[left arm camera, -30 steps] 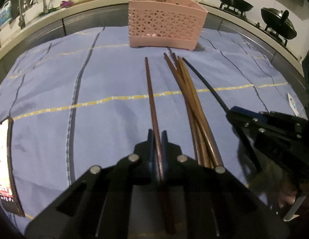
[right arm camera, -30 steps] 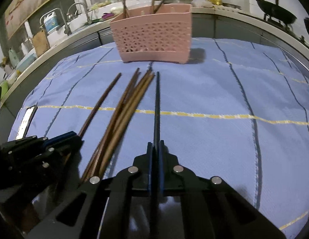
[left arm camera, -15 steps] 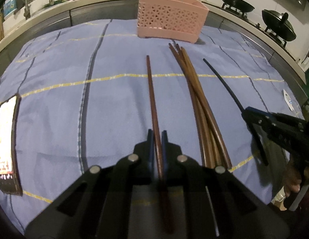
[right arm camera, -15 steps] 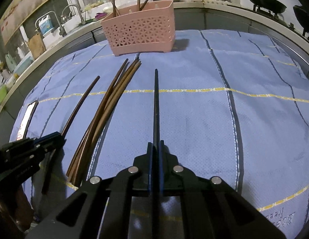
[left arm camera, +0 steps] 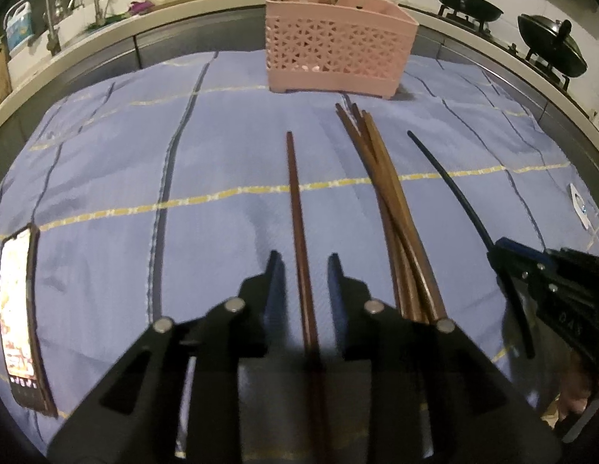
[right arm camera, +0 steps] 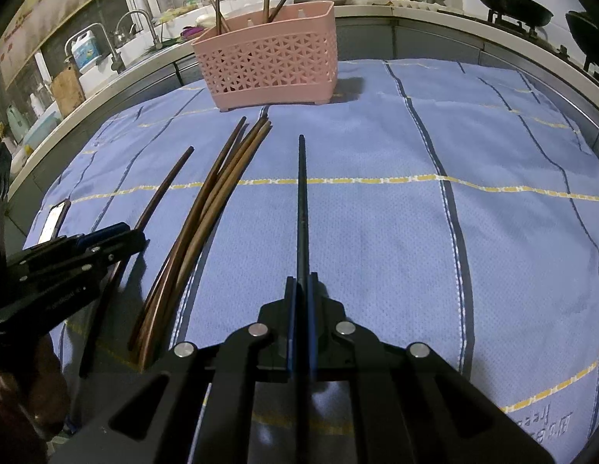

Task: Organize utensils

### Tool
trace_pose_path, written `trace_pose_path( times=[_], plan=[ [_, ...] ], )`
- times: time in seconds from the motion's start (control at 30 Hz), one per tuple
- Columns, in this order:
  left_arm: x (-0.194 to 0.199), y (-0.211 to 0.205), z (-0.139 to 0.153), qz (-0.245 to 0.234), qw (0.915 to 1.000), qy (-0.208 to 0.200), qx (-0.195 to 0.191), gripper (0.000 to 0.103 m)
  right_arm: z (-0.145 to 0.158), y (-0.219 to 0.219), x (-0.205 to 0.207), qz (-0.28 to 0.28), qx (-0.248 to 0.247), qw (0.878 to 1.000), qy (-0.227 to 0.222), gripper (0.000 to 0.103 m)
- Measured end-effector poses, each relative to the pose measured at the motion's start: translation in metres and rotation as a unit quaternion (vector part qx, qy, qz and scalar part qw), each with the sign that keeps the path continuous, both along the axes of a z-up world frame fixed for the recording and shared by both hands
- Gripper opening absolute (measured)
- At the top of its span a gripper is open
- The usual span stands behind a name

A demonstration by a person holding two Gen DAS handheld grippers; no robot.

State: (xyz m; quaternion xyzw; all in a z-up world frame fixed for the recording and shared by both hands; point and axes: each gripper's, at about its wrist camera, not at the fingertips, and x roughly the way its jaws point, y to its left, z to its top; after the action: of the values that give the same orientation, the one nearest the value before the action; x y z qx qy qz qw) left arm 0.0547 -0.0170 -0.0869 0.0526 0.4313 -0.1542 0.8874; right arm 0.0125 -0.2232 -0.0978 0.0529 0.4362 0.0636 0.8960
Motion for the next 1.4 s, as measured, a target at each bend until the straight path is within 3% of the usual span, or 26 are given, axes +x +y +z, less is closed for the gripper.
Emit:
trace_pose_path(
  times=[1.07, 1.4],
  plan=[
    [-0.003, 0.0, -0.003, -0.01, 0.9999, -0.014, -0.002, 0.03, 0.004, 0.011, 0.053, 0.022, -0.006, 1.0, 0.002, 0.006],
    [-0.004, -0.001, -0.003, -0.01, 0.9998, -0.018, 0.003, 0.031, 0.002, 0.012, 0.049, 0.026, -0.012, 1.0, -0.013, 0.006]
  ],
)
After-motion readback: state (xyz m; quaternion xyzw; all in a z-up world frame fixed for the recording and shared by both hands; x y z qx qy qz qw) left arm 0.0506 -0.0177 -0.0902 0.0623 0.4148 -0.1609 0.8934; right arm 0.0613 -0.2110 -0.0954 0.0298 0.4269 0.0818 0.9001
